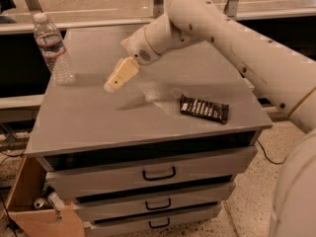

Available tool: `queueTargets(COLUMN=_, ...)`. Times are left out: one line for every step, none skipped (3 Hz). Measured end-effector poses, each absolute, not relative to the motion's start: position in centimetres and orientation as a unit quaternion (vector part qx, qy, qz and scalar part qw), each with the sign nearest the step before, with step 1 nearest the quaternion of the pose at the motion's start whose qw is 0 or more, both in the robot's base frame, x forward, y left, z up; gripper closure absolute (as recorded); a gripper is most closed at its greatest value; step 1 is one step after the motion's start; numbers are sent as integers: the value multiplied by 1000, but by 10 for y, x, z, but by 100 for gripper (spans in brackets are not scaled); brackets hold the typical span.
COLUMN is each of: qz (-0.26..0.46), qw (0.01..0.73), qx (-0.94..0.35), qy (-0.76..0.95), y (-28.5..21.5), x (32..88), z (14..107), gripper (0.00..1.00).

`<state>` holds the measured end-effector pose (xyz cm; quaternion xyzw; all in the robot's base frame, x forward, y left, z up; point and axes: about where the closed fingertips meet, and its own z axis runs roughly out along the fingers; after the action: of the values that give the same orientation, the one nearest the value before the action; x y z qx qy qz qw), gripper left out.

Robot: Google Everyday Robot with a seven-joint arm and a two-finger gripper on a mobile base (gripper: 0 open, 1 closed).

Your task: Move water bottle near green rice chip bag

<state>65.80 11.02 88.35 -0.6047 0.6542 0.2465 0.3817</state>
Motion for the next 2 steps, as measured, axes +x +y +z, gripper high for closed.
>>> queueTargets(qz=300, qw=401, qx=-595, qy=629, y=167, x=671, z=875, gripper=0)
queueTargets(qz=349, qw=418, qx=-584, qy=602, y=221, x=680, z=872, gripper=0)
